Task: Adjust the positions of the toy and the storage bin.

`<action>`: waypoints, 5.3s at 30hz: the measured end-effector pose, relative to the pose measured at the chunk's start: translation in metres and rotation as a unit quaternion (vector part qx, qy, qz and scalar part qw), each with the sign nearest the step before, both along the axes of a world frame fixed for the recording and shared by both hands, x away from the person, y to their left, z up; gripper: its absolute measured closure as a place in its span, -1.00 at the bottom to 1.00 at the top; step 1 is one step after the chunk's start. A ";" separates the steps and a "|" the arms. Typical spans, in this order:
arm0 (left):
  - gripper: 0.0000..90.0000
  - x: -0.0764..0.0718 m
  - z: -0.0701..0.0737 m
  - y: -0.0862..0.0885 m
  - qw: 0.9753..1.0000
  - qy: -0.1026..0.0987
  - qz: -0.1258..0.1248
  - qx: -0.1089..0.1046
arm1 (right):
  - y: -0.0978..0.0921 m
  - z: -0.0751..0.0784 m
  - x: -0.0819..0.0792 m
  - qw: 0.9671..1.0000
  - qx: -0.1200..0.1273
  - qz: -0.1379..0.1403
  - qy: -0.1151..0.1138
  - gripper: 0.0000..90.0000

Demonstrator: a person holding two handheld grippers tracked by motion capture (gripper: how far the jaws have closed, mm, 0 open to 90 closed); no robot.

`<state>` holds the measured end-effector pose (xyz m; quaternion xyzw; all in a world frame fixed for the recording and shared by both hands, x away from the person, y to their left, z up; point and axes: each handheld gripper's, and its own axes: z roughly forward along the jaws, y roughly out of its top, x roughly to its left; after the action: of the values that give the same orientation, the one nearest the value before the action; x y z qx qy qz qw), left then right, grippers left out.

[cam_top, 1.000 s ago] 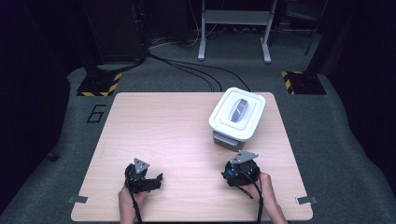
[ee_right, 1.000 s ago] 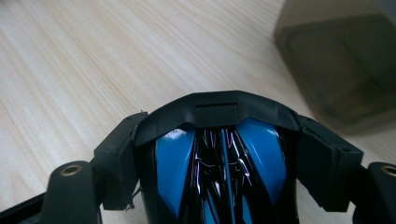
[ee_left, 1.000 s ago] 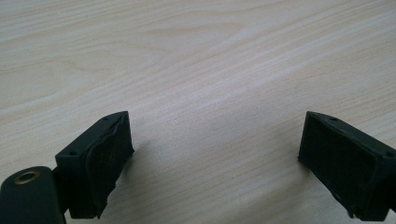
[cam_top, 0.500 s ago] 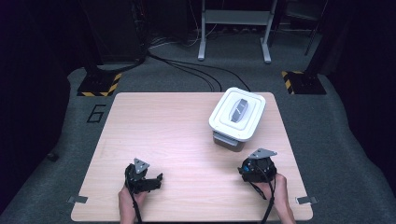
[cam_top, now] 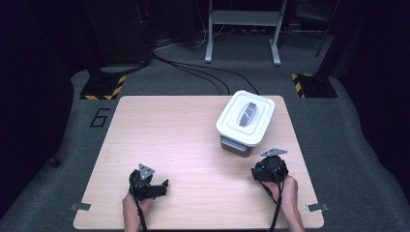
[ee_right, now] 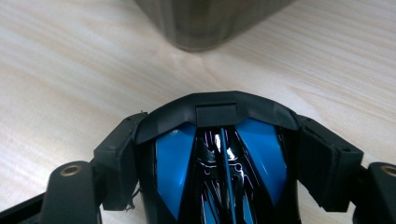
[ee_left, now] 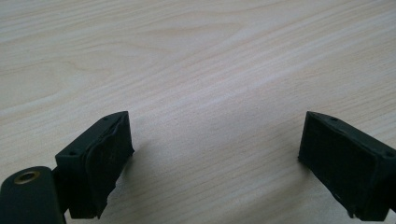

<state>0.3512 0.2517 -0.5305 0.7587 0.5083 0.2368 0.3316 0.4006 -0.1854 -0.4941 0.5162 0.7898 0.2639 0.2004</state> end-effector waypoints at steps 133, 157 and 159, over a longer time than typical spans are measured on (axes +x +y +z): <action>-0.72 0.000 0.000 0.000 1.000 -0.001 -0.004 -0.007 | 0.047 0.109 0.114 0.996 0.053 -0.001 -0.071 -0.01; -0.72 0.000 0.000 0.000 1.000 0.001 -0.006 -0.008 | 0.058 0.124 0.130 0.993 0.016 -0.045 -0.105 0.08; -0.72 0.000 0.000 0.000 1.000 -0.001 -0.005 -0.008 | 0.058 0.124 0.130 0.993 0.017 -0.042 -0.105 0.09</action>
<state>0.3508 0.2521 -0.5308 0.7584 0.5064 0.2319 0.3386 0.5310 -0.1272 -0.3703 0.5219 0.7374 0.3212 0.2842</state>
